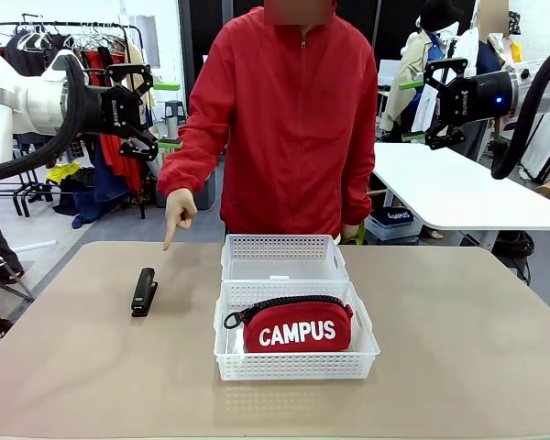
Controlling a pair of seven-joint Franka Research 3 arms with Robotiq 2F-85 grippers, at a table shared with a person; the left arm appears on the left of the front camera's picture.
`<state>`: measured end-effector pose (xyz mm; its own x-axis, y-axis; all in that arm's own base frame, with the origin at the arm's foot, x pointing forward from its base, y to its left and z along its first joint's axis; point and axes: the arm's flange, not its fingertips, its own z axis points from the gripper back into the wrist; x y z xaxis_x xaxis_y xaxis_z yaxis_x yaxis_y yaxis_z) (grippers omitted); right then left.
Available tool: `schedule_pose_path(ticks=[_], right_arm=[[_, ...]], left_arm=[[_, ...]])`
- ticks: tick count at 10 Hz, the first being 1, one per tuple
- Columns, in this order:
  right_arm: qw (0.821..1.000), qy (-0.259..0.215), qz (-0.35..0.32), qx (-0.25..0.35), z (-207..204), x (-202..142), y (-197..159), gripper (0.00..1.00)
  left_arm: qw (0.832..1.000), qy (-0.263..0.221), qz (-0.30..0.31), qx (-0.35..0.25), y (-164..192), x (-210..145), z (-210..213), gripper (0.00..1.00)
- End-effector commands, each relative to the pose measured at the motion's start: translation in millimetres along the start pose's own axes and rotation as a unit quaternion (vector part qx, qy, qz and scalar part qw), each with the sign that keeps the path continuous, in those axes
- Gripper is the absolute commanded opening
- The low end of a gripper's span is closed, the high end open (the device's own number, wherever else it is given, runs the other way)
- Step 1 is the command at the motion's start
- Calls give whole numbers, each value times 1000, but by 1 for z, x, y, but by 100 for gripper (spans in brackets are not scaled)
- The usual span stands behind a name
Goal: Distribute items into two baskets.
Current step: Pick up the Stapler that the person points to.
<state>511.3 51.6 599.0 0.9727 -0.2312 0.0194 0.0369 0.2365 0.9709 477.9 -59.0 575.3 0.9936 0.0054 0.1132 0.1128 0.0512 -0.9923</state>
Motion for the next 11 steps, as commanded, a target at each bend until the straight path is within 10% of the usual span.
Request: schedule_pose_path(ticks=[1, 5, 11], right_arm=[[1000, 1, -8, 2, -1, -1, 2, 100], [1000, 1, -8, 2, -1, -1, 2, 100], [1000, 1, -8, 2, -1, -1, 2, 100]], left_arm=[[999, -13, 1, 33, -4, 1, 1, 100], [975, 1, 26, 221, -1, 13, 9, 100], [832, 66, -122, 538, 27, 9, 5, 100]])
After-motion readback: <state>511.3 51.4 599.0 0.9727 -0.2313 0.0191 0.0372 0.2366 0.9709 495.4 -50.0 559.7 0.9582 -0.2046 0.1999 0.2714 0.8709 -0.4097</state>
